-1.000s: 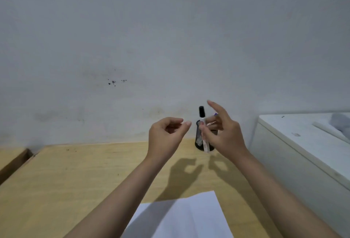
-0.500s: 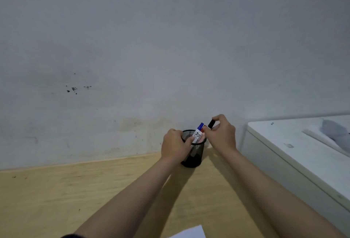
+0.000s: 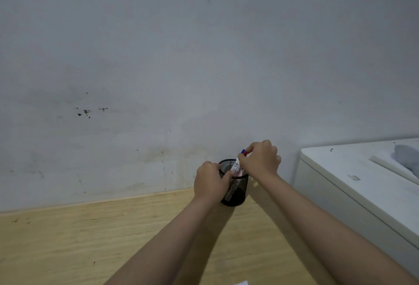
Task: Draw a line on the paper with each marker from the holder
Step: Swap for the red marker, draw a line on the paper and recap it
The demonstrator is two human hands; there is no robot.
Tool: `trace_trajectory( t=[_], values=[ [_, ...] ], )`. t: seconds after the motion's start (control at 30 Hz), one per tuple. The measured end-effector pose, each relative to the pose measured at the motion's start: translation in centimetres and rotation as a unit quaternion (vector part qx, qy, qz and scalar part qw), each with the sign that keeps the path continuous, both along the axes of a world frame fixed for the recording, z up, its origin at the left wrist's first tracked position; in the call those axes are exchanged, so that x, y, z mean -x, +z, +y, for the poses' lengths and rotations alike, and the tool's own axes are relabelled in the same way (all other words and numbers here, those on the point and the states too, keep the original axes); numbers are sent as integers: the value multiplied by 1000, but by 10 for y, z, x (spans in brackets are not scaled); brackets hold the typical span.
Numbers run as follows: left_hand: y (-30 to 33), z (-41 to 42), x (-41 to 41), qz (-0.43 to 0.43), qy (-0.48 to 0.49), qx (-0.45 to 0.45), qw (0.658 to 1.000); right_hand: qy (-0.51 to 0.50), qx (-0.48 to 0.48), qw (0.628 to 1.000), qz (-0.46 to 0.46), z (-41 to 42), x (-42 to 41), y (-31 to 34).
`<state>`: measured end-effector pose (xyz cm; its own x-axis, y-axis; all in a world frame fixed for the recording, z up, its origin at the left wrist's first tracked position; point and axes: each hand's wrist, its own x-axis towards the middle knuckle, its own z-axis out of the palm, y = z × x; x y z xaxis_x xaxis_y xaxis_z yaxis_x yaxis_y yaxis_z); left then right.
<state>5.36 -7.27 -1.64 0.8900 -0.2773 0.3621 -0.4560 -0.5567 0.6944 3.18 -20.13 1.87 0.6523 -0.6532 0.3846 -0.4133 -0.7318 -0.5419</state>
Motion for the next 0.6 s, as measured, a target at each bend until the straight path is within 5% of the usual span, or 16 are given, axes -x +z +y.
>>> trace_trajectory(
  t=[0.17, 0.3, 0.4, 0.6],
  values=[
    [1, 4, 3, 18, 0, -37, 999, 87, -81, 984, -134, 14, 17, 20],
    [12, 20, 28, 97, -38, 179, 978, 182, -120, 943, -251, 38, 56, 36],
    [31, 44, 53, 207, -127, 327, 913, 236, -63, 923, -297, 63, 94, 28],
    [53, 98, 97, 301, -150, 387, 858, 339, 148, 873, -317, 103, 147, -18]
  ],
)
